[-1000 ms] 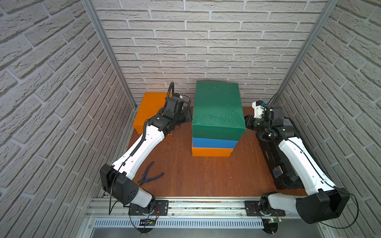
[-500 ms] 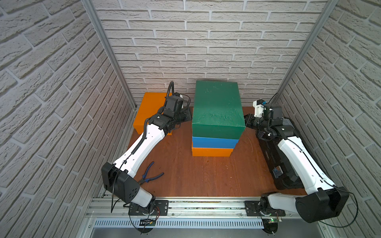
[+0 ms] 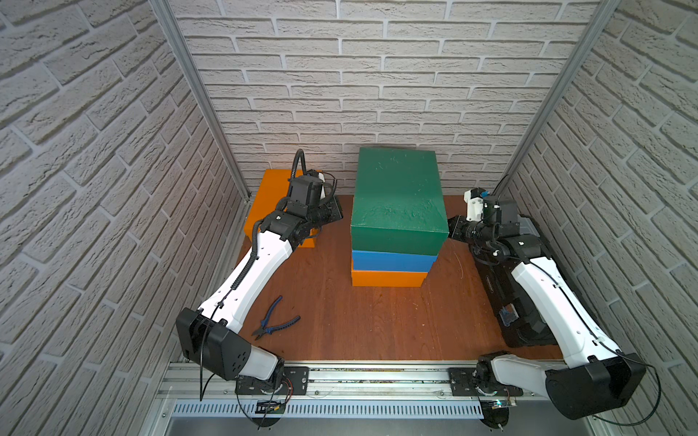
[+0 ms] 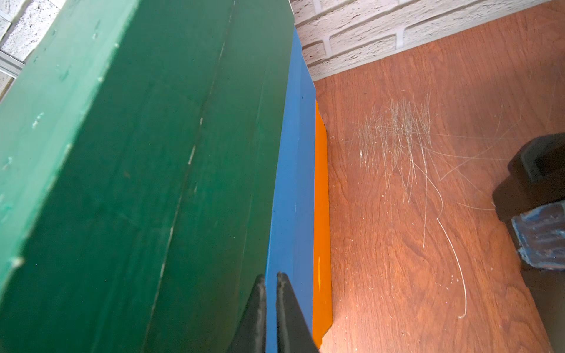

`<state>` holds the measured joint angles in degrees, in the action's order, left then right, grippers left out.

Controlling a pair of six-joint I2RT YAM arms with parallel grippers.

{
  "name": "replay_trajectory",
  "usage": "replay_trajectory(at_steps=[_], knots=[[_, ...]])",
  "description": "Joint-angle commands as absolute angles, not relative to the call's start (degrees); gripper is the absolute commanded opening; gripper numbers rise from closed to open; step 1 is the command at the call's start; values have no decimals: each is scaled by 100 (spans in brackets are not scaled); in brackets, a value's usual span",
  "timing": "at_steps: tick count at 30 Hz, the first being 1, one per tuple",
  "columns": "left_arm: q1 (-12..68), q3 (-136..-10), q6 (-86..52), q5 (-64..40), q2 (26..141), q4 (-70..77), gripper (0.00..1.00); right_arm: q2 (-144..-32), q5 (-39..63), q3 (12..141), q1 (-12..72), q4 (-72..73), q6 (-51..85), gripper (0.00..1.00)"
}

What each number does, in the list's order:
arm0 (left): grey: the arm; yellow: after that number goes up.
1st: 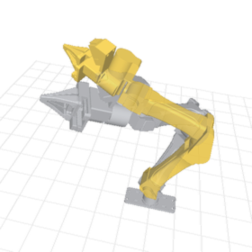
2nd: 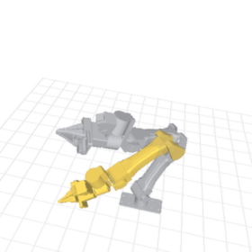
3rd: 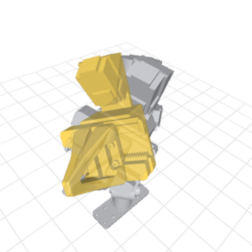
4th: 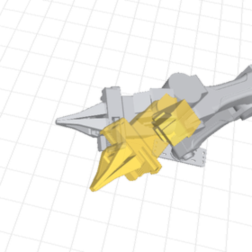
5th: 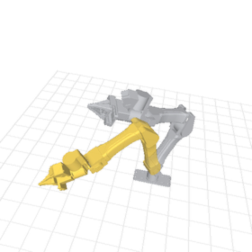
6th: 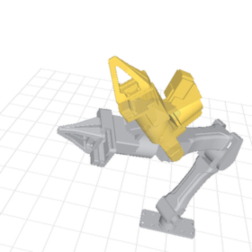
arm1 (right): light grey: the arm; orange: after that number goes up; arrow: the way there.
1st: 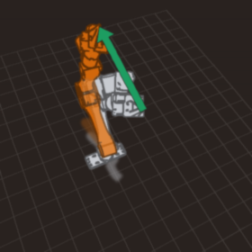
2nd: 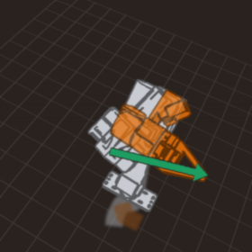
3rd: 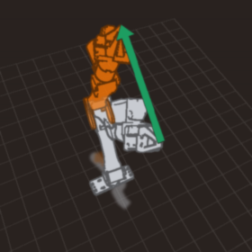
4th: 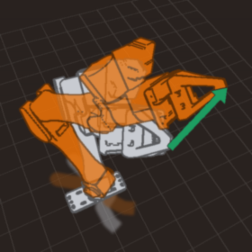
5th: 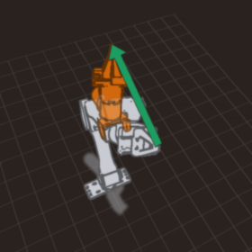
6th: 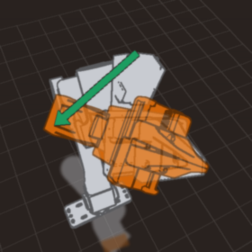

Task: Stack the shoeboxes
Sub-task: Adjust the shoebox.

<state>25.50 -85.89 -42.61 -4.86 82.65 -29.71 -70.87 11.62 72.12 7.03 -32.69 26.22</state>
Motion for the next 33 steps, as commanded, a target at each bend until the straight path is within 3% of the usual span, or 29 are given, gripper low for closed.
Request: replay_trajectory(at_steps=[1, 25, 33], knots=[[2710, -8475, -4398, -626, 8154, -2591, 7, -7275, 1199, 7410, 660, -3017, 2553, 11], [3080, -8419, -4580, -569, 8060, -2428, 8, -7985, 1418, 8200, 502, -3017, 2529, 11], [2926, -8638, -4262, -256, 7829, -2945, 10, -7656, 1167, 8132, 345, -3157, 2361, 10]])
